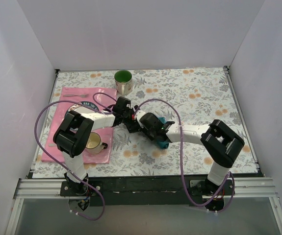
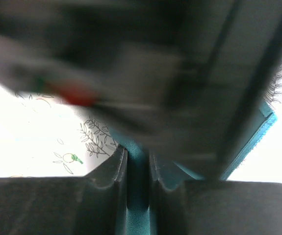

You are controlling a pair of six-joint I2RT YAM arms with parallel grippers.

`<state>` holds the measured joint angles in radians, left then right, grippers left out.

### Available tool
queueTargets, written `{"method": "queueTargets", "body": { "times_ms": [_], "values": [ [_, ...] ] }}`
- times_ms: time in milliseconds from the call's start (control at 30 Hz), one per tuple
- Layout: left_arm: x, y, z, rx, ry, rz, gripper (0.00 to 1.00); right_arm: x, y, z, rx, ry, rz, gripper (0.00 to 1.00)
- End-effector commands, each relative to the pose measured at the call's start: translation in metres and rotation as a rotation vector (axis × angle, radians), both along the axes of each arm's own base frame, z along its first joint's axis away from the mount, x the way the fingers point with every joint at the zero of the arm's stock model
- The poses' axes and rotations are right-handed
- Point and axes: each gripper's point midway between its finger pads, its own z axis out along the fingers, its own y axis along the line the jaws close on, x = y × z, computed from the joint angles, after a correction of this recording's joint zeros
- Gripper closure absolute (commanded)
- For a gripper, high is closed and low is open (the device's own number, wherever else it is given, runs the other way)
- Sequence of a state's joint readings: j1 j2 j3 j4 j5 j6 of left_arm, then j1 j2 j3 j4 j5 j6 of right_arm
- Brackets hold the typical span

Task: Fold the napkin, place the utensils inside, and roll it up
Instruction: Roll the napkin with the utensil

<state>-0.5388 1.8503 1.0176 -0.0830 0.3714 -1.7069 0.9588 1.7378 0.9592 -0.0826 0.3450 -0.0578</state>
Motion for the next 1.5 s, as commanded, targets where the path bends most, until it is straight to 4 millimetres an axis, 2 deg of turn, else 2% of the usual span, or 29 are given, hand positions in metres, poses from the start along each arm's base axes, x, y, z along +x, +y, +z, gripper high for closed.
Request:
{"method": "queueTargets", "body": {
  "times_ms": [0,67,133,167,200,233,267,300,333,400,433,533,633,767,800,900,933,1033,1067,1133,1167,1200,1233,1267,1300,1333,1400,1433,1467],
  "values": [
    [-0.003,0.032,-0.013,0.123,-0.028,0.013,0.29,-0.024,-0.002,-0.017,0.17,0.293,-0.007,0.86],
    [-0.002,0.029,-0.008,0.109,-0.044,0.002,0.28,-0.03,0.006,-0.012,0.26,0.385,0.013,0.89],
    [-0.004,0.028,-0.006,0.099,-0.037,0.003,0.26,-0.023,0.003,-0.008,0.343,0.448,-0.043,0.92],
    [-0.003,0.028,-0.005,0.095,-0.04,0.004,0.25,-0.029,0.008,-0.005,0.4,0.503,-0.019,0.92],
    [-0.005,0.027,-0.003,0.09,-0.043,0.001,0.25,-0.022,0.004,-0.004,0.439,0.528,-0.052,0.93],
    [-0.006,0.028,-0.004,0.091,-0.044,0.0,0.2,-0.022,0.005,-0.002,0.477,0.561,-0.07,0.94],
    [-0.006,0.027,-0.004,0.094,-0.047,0.0,0.19,-0.028,0.009,0.001,0.521,0.619,-0.054,0.94],
    [-0.007,0.027,-0.005,0.099,-0.048,-0.005,0.19,-0.022,0.008,0.0,0.556,0.638,-0.071,0.94],
    [-0.008,0.026,-0.007,0.106,-0.043,-0.007,0.18,-0.029,0.011,0.004,0.6,0.71,-0.07,0.94],
    [-0.008,0.023,-0.009,0.109,-0.037,-0.012,0.18,-0.024,0.014,0.004,0.668,0.741,-0.066,0.94],
    [-0.009,0.021,-0.015,0.121,-0.026,-0.014,0.18,-0.028,0.016,0.007,0.703,0.781,-0.049,0.95],
    [-0.001,0.015,-0.016,0.142,-0.041,-0.002,0.21,-0.031,0.017,0.008,0.794,0.859,-0.04,0.95],
    [0.002,0.019,-0.03,0.209,-0.018,0.002,0.27,-0.032,0.012,0.006,0.865,0.917,-0.056,0.95],
    [-0.001,0.034,-0.047,0.3,0.007,0.03,0.33,-0.027,0.002,0.001,0.921,0.964,-0.076,0.94],
    [-0.001,0.038,-0.049,0.318,0.01,0.034,0.38,-0.027,0.0,0.0,0.928,0.97,-0.08,0.93],
    [0.0,0.044,-0.051,0.357,-0.002,0.036,0.46,-0.027,-0.005,-0.001,0.921,0.98,-0.083,0.91],
    [0.003,0.047,-0.051,0.37,-0.011,0.039,0.54,-0.025,-0.007,-0.003,0.906,0.959,-0.073,0.89],
    [0.003,0.047,-0.054,0.38,-0.006,0.035,0.6,-0.021,-0.01,-0.002,0.857,0.917,-0.06,0.84],
    [0.003,0.046,-0.054,0.377,-0.006,0.033,0.61,-0.015,-0.01,0.003,0.847,0.892,-0.052,0.82],
    [0.002,0.047,-0.055,0.378,0.001,0.031,0.63,-0.015,-0.017,-0.001,0.776,0.861,-0.071,0.76],
    [0.001,0.046,-0.056,0.378,0.002,0.029,0.64,-0.009,-0.017,0.008,0.761,0.816,-0.06,0.74],
    [0.0,0.046,-0.056,0.376,0.005,0.027,0.64,-0.015,-0.023,0.007,0.718,0.825,-0.082,0.68],
    [0.001,0.047,-0.055,0.376,0.002,0.029,0.64,-0.009,-0.029,0.003,0.663,0.765,-0.096,0.65],
    [0.001,0.046,-0.055,0.377,0.0,0.025,0.65,-0.006,-0.029,0.013,0.637,0.714,-0.081,0.63],
    [0.0,0.047,-0.055,0.376,0.001,0.026,0.65,-0.008,-0.033,0.016,0.596,0.697,-0.093,0.59],
    [0.0,0.046,-0.054,0.374,0.0,0.026,0.65,-0.001,-0.039,0.014,0.539,0.629,-0.125,0.57],
    [0.0,0.045,-0.054,0.367,0.002,0.022,0.65,-0.001,-0.033,0.03,0.466,0.513,-0.081,0.49],
    [-0.001,0.045,-0.054,0.367,0.004,0.021,0.65,0.004,-0.041,0.029,0.39,0.438,-0.118,0.46],
    [-0.001,0.045,-0.053,0.364,0.003,0.018,0.65,-0.003,-0.03,0.037,0.352,0.384,-0.064,0.44]
  ]
}}
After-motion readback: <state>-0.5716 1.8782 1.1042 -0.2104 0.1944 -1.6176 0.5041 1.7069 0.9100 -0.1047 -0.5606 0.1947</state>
